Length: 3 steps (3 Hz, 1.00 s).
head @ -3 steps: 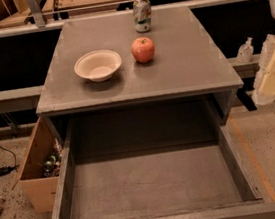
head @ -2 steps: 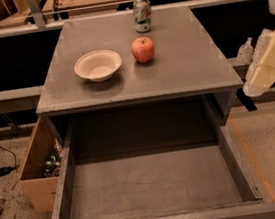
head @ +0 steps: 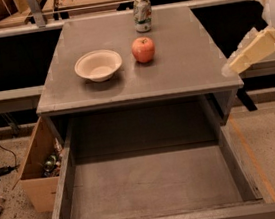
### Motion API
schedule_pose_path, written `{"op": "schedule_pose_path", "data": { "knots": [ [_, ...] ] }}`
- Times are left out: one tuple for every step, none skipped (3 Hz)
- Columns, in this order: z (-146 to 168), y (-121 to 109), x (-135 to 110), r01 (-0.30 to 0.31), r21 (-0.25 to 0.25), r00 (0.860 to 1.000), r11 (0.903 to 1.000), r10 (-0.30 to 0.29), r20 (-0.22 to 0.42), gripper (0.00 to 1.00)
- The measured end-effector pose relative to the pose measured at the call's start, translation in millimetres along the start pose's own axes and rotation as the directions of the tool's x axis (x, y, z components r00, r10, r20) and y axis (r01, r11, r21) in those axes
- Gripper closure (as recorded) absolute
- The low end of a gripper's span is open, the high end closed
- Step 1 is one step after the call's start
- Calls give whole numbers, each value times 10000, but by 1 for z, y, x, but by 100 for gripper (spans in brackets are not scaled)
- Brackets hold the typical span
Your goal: Place apple into top drawer
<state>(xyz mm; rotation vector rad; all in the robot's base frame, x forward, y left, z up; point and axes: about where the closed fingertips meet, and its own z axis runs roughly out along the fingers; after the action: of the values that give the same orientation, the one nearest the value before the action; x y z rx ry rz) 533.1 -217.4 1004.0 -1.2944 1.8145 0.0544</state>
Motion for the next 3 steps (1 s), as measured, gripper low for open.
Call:
{"op": "schedule_pose_path", "data": {
  "knots": [
    [38,-23,-12,-739,130,9826,9972,706,1718,0],
    [64,-32,-18,-1331,307,9699,9906,1238,2097,0],
    [68,-35,-20,-1545,385,9667,9872,1430,2123,0]
  ]
}}
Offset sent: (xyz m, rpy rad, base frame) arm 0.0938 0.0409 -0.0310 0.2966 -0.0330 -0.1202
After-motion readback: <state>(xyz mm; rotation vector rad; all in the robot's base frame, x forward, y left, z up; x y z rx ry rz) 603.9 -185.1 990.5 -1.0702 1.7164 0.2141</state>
